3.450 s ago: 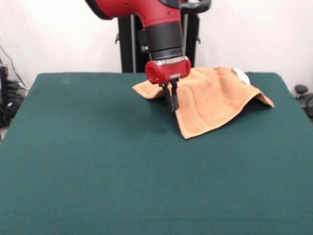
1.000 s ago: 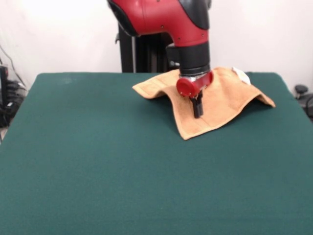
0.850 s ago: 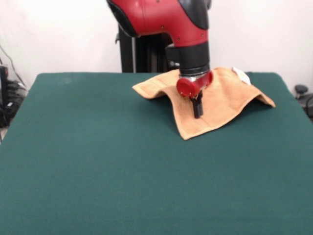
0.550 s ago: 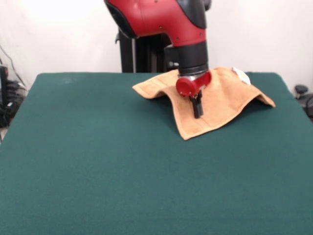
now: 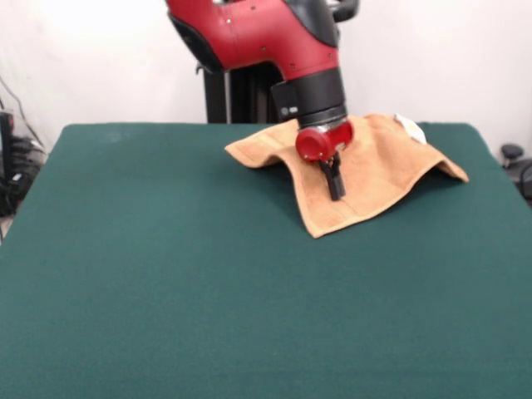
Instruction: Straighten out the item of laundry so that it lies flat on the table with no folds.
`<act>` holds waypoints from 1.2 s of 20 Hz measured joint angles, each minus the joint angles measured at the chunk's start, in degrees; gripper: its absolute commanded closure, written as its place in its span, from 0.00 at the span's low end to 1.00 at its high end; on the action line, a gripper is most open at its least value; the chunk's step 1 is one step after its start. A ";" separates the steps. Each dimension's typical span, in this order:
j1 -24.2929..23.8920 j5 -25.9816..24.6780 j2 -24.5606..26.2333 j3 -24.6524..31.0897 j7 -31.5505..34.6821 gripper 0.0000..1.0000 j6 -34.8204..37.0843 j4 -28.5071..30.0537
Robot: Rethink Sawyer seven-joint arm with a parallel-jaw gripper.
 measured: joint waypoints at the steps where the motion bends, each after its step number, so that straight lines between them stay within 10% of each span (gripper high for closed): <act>1: -0.05 -0.11 0.09 -0.01 0.00 1.00 -0.24 0.00; 24: 0.48 -2.73 10.51 -4.53 0.00 1.00 -26.65 -0.86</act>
